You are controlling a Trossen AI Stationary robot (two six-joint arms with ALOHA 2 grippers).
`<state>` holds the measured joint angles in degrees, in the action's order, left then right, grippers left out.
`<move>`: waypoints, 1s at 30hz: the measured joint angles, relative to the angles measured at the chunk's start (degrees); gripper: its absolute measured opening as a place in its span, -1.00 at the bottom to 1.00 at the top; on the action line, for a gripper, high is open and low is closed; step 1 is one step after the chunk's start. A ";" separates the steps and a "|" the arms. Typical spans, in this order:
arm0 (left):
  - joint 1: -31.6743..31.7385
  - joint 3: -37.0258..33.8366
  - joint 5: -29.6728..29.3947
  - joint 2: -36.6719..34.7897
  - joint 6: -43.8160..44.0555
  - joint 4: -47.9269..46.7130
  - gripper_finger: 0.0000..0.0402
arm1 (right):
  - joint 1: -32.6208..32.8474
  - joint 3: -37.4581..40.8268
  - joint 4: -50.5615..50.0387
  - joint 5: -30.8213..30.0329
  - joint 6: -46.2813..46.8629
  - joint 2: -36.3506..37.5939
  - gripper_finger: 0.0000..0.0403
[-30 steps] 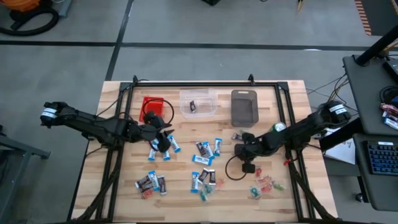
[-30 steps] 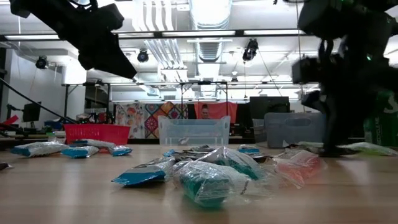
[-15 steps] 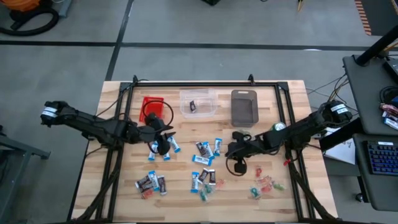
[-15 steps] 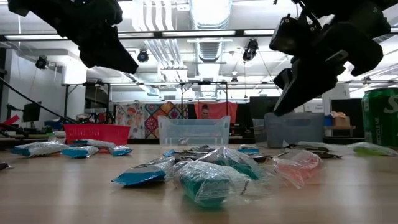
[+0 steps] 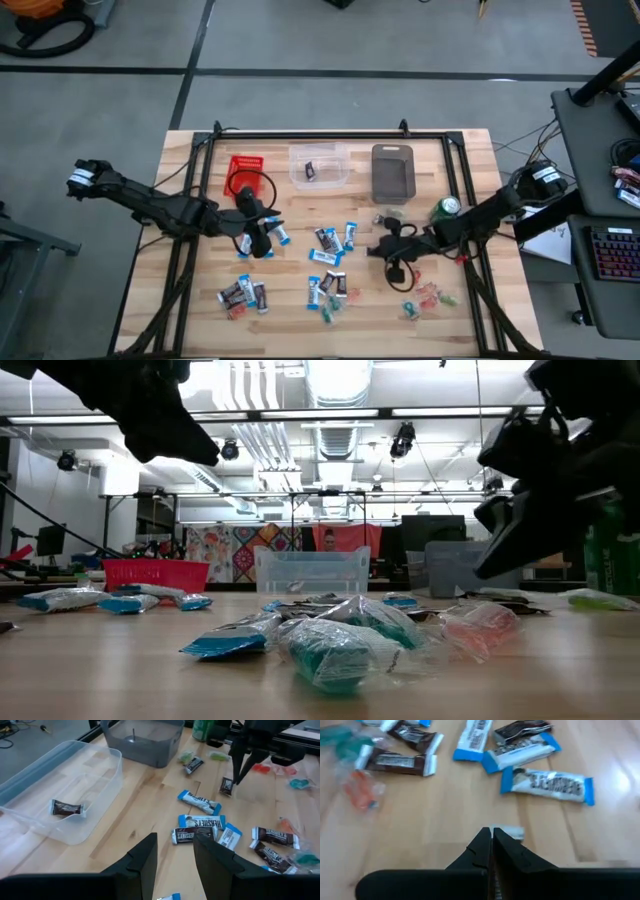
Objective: Sort candy
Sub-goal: Put the black chocolate bar into the transparent bin
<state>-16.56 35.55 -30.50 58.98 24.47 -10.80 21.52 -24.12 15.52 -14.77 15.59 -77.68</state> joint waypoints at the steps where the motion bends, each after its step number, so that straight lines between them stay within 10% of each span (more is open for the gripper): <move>1: 0.00 0.00 -0.03 0.00 -0.04 0.28 -0.45 | 0.32 0.02 -0.19 -0.05 0.83 -0.16 -0.96; 17: 0.04 0.00 -0.46 0.00 -4.68 6.20 -0.45 | 0.22 0.50 -0.26 -4.77 -0.16 -0.47 -0.25; 30: 0.04 0.00 -0.46 0.00 -4.55 6.18 -0.45 | -0.18 3.10 0.19 -4.85 2.61 -1.99 -0.21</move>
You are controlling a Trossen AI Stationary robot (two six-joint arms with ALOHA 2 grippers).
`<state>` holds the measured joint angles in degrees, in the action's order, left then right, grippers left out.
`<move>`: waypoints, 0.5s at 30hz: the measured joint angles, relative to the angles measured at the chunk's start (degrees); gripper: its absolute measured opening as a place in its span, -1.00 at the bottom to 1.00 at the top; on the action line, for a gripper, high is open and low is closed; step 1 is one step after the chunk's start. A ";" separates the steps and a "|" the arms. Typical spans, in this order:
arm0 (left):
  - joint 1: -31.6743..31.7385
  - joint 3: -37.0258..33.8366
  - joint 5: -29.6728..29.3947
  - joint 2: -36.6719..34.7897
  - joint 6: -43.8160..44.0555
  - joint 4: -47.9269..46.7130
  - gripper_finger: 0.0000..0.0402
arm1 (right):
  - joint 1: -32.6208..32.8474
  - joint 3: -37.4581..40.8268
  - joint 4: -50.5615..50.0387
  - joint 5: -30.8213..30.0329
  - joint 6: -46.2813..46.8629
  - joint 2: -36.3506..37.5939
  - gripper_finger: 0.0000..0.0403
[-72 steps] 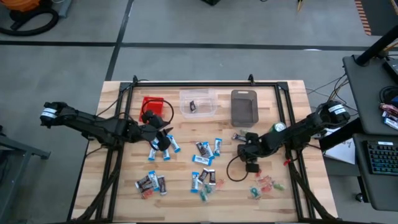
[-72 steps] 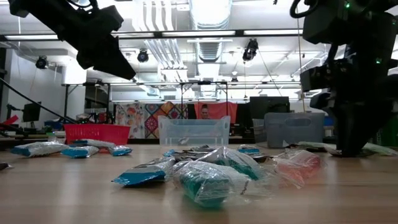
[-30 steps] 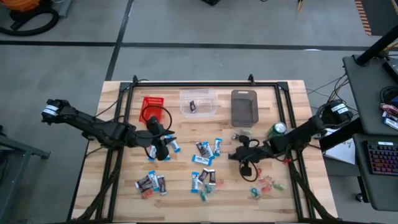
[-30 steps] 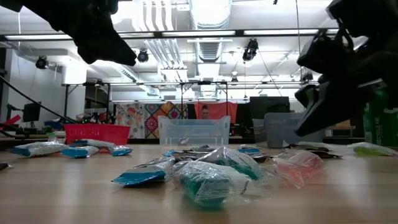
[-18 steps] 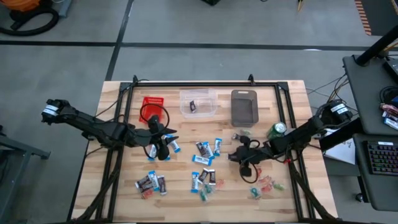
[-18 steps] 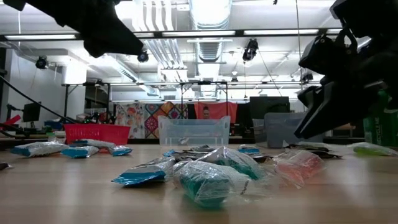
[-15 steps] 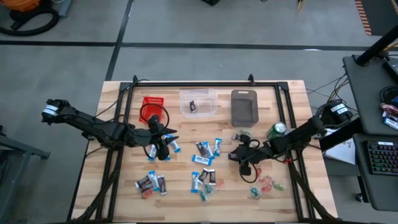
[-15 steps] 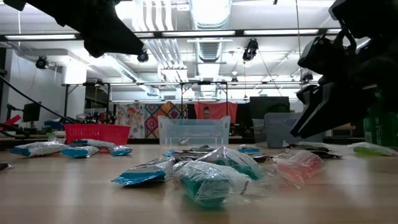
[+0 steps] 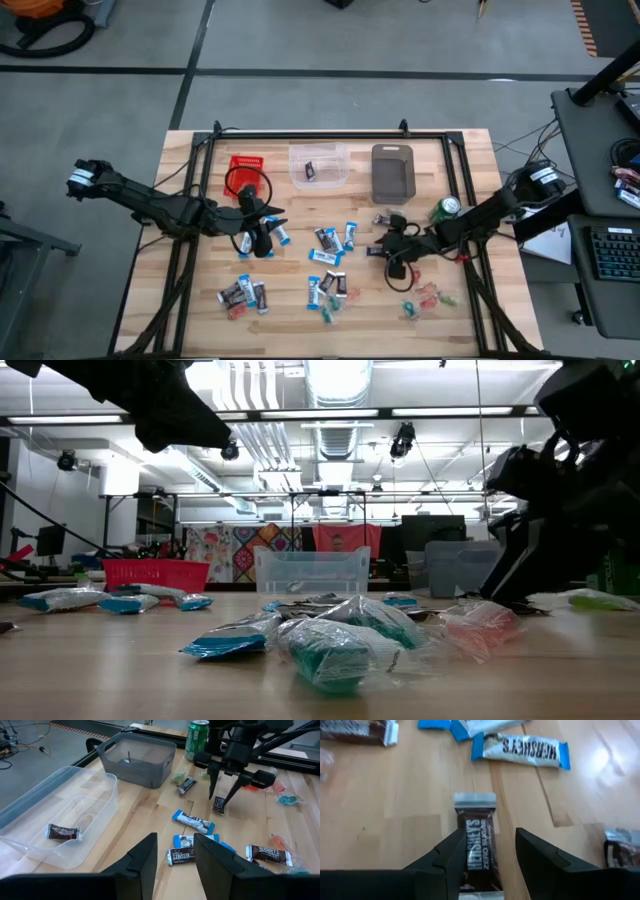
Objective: Sort candy
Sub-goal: Put the black chocolate bar into the transparent bin
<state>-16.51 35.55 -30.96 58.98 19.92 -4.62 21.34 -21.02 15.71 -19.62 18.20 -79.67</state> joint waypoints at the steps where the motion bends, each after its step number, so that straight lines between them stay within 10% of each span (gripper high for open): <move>1: 0.00 0.00 0.00 0.00 0.00 -0.04 -0.45 | 0.00 -0.06 0.41 -0.01 0.04 -0.97 -0.21; 15: 0.00 0.00 0.00 0.00 -0.07 0.29 -0.45 | -0.01 -3.18 0.65 0.94 1.79 -11.16 -0.40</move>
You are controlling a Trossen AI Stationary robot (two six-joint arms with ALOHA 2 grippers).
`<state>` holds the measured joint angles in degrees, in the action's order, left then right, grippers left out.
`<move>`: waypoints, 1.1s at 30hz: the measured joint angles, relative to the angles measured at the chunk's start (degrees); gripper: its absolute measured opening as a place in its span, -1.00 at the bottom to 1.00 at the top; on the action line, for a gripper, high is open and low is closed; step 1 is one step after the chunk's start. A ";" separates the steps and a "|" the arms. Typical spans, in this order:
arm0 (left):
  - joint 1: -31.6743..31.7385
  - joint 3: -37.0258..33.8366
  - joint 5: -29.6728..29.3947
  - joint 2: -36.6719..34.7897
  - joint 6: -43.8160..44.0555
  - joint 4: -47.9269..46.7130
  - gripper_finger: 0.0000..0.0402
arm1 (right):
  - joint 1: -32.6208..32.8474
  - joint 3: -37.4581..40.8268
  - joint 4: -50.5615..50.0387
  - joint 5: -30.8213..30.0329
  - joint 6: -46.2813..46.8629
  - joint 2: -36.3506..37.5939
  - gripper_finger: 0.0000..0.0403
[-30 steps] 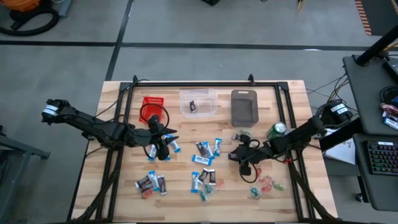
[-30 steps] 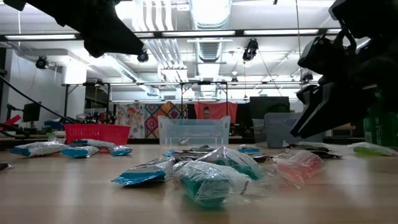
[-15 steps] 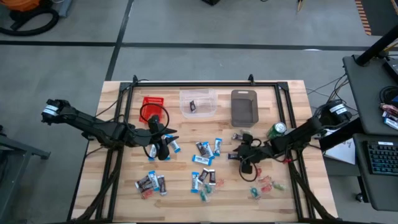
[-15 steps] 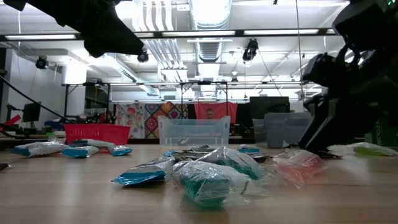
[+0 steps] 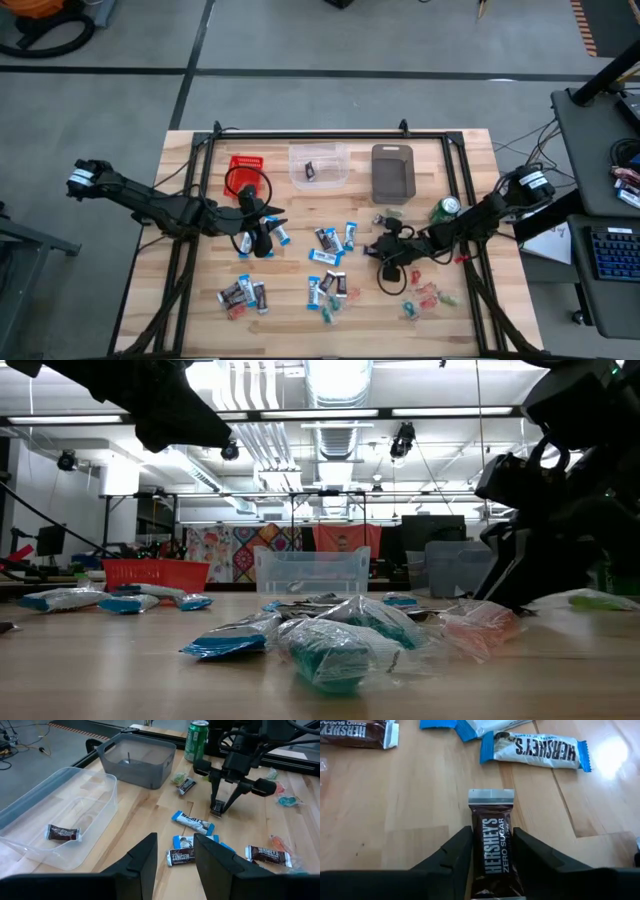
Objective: Sort candy
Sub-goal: Put the black chocolate bar into the transparent bin
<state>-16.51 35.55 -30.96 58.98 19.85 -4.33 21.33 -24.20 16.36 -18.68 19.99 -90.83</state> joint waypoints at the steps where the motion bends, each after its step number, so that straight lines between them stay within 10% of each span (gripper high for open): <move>1: 0.00 0.00 0.00 0.00 -0.04 0.00 -0.45 | 0.01 -0.03 -0.07 0.07 0.00 0.00 -0.45; 12: 0.00 0.00 0.01 0.00 -0.04 0.06 -0.45 | -0.01 -0.01 0.88 0.74 -0.24 2.18 -0.94; 33: -0.01 0.00 -0.04 0.00 -0.09 1.39 -0.45 | -7.55 0.20 13.52 -0.61 -10.80 11.86 -0.96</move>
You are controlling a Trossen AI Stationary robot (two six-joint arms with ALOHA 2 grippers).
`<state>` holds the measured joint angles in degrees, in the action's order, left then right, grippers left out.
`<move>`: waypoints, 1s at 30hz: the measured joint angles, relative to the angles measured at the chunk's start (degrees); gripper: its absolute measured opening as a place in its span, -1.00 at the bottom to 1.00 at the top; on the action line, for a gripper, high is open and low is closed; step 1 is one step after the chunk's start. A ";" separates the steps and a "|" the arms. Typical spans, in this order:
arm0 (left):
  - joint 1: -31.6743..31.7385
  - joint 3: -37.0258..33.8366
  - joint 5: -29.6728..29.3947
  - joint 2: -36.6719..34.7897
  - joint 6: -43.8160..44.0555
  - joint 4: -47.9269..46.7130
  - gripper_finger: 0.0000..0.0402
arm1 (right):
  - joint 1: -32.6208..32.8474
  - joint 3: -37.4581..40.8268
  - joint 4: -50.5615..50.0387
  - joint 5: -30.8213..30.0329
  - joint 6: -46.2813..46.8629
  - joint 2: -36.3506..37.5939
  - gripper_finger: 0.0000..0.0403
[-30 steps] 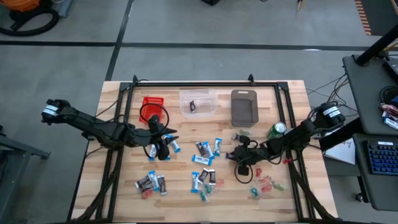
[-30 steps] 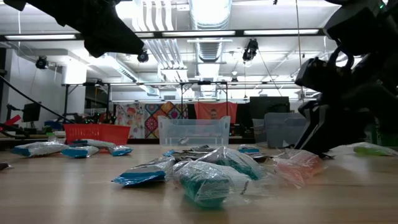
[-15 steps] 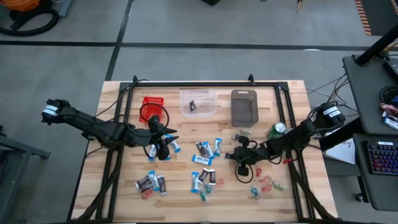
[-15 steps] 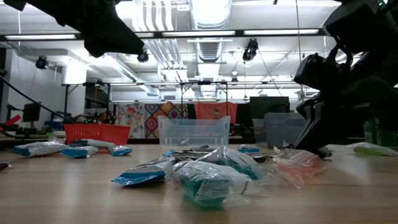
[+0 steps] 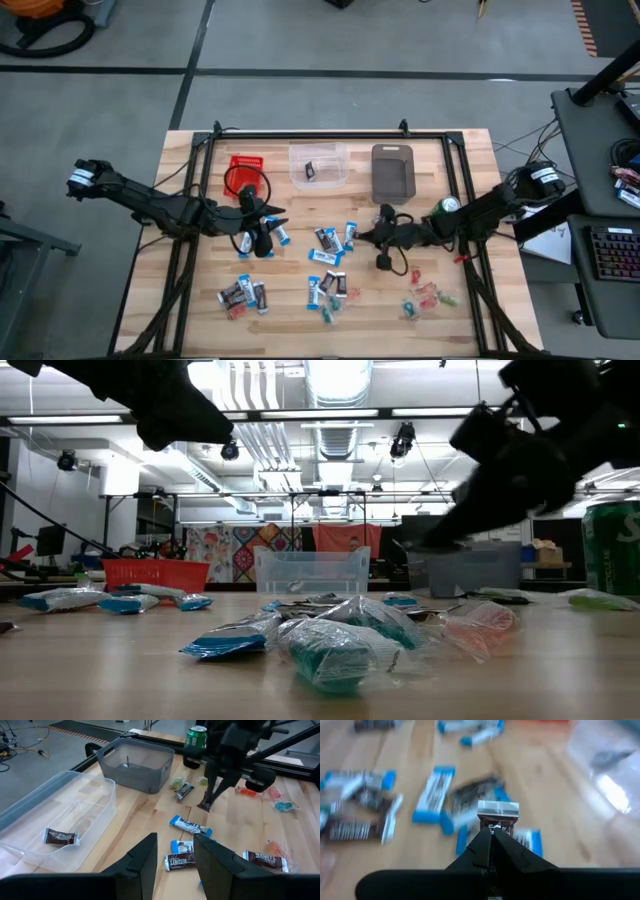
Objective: Sort candy
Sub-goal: Put the black chocolate bar into the transparent bin
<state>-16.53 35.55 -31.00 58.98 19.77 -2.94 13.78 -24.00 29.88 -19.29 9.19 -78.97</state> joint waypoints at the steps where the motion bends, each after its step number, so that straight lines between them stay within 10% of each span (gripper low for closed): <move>1: 0.00 0.00 0.00 0.00 0.00 0.03 -0.45 | -0.85 -0.01 1.38 -0.05 -0.22 -0.01 -0.96; 10: -0.01 0.00 -2.78 0.00 -2.02 3.70 -0.45 | -11.20 -6.73 9.63 -0.24 -7.46 0.09 -0.96; 30: -0.05 -0.02 -2.36 0.00 -2.17 2.11 -0.45 | -29.50 -29.37 -10.64 1.85 -5.71 -13.69 -0.94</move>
<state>-16.58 35.53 -33.36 58.98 17.60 -0.83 -15.72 -53.36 19.25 -17.44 3.48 -92.66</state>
